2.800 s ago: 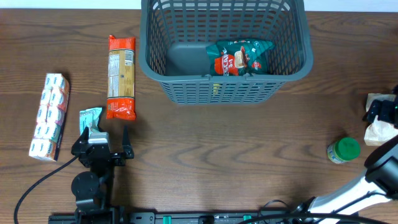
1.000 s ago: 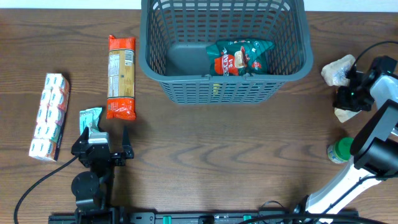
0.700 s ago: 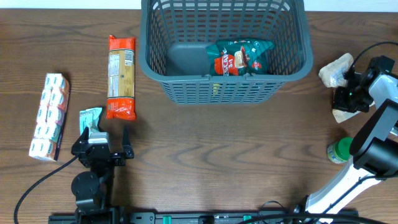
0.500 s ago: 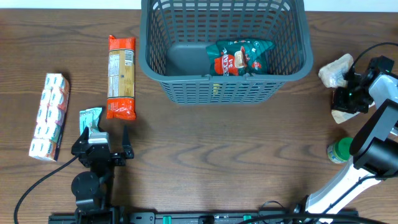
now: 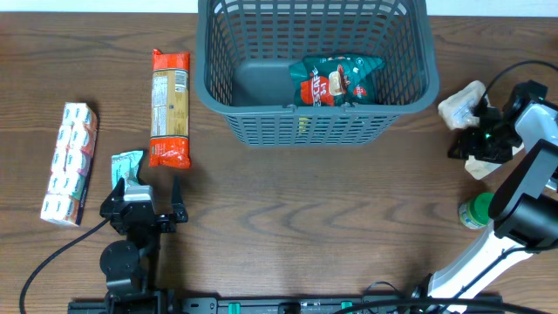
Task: Pack container
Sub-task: 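Grasp the clear-and-beige plastic bag with the right gripper and lift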
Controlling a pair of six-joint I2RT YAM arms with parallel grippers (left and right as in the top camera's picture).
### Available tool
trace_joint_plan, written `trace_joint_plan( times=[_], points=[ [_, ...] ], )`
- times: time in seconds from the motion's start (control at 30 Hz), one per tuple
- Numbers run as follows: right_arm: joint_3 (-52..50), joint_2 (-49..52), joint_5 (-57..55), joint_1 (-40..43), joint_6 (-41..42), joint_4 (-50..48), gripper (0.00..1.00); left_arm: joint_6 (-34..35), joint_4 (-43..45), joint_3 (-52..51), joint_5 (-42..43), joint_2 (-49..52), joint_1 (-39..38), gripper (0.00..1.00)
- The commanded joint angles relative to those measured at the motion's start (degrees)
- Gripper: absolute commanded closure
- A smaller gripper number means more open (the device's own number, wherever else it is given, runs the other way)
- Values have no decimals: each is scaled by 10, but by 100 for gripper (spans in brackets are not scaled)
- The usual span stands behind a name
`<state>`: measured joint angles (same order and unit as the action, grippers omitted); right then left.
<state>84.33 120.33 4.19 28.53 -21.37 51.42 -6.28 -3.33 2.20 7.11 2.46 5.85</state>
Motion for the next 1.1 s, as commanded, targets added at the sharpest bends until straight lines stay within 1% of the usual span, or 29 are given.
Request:
trace_joint_plan(
  times=[0.0, 0.13, 0.23, 0.33, 0.37, 0.5, 0.57, 0.73, 0.77, 0.93, 1.07],
  points=[
    [-4, -37, -1, -21, -53, 10, 41, -8, -8, -16, 2, -3, 2, 2],
    [3, -89, -35, -37, -56, 11, 31, -8, -8, -16, 2, -3, 2, 1],
    [4, -128, -54, -46, -60, 11, 19, -8, -8, -16, 2, -3, 2, 1],
    [4, -161, -57, -48, -60, 10, 11, -8, -8, -16, 2, -3, 2, 1],
    [4, -170, -57, -48, -64, 8, 10, -8, -8, -16, 2, -3, 2, 1],
    [4, -201, -66, -49, -118, -16, 1, -8, -8, -16, 2, -3, 2, 2],
    [4, -206, -84, -50, -156, -35, 1, -8, -8, -16, 2, -3, 2, 1],
    [4, -206, -94, -54, -319, -70, 1, -8, -8, -16, 2, -3, 2, 1],
    [4, -206, -93, -54, -341, -79, 1, -8, -8, -16, 2, -3, 2, 1],
    [4, -202, -72, -53, -382, -127, 1, -8, -8, -16, 2, -3, 2, 1],
    [4, -185, -61, -52, -391, -134, 1, -8, -8, -16, 2, -3, 2, 1]
  ],
)
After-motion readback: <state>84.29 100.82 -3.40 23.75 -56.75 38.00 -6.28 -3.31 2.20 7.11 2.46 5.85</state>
